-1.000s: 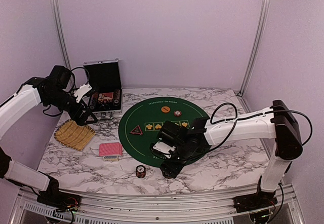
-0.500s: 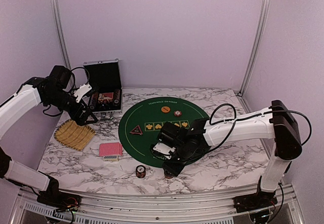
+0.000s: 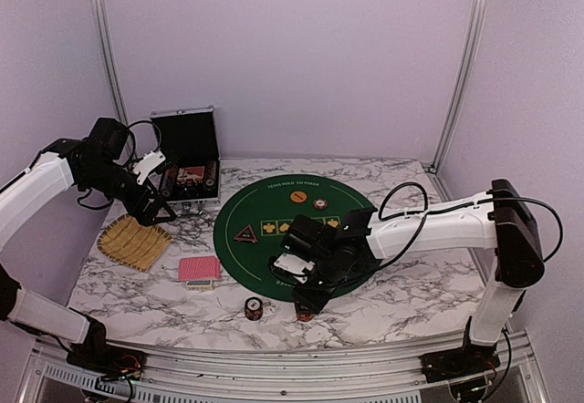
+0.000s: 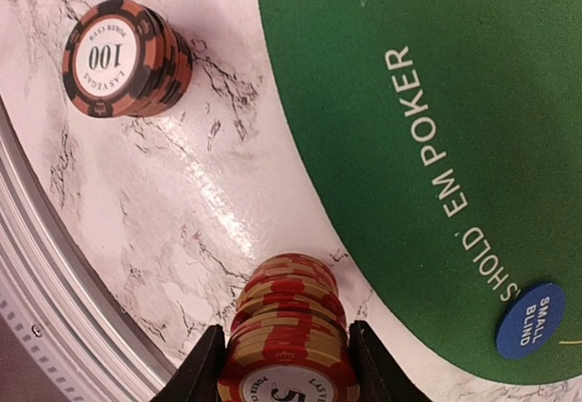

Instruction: Distribute texas hold em gaming equipment

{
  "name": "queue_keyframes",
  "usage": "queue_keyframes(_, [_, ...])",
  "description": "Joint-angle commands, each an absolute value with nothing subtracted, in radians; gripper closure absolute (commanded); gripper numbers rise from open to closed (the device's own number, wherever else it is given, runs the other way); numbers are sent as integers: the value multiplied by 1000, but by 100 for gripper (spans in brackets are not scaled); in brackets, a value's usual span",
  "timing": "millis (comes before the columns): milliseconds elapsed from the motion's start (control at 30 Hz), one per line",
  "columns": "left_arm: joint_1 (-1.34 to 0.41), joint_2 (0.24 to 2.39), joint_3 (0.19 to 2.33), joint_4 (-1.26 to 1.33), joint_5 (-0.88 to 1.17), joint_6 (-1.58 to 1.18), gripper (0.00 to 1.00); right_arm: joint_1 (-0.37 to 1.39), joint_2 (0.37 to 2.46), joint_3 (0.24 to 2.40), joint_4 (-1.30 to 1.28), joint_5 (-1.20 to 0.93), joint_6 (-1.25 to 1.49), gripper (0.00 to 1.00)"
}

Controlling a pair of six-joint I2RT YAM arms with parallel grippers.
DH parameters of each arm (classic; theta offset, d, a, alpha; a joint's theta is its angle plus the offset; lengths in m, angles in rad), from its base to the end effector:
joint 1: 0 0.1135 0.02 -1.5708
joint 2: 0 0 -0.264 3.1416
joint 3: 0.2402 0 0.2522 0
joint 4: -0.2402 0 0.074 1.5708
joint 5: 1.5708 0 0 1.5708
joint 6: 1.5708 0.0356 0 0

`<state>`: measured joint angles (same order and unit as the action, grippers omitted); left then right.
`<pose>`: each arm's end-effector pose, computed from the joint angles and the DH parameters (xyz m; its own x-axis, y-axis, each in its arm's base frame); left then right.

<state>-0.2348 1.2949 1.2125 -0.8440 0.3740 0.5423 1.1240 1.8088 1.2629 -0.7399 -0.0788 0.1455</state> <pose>0.2513 -0.0735 0.3215 -0.4440 0.6002 -0.6653 0.7696 0.6357 0.0599 0.1502 0.3200 0.1891 -0.5420 -0.7967 -0.2672 -0.8389 0.5319 0.1155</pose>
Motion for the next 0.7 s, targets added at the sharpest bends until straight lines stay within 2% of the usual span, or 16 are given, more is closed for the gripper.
queue_keyframes(0, [-239, 1282, 1230, -876, 383, 545, 1, 1132, 1789, 1336, -775, -99, 134, 70])
queue_keyframes(667, [-238, 1268, 1223, -876, 381, 549, 1, 1131, 1809, 1308, -753, -97, 134, 70])
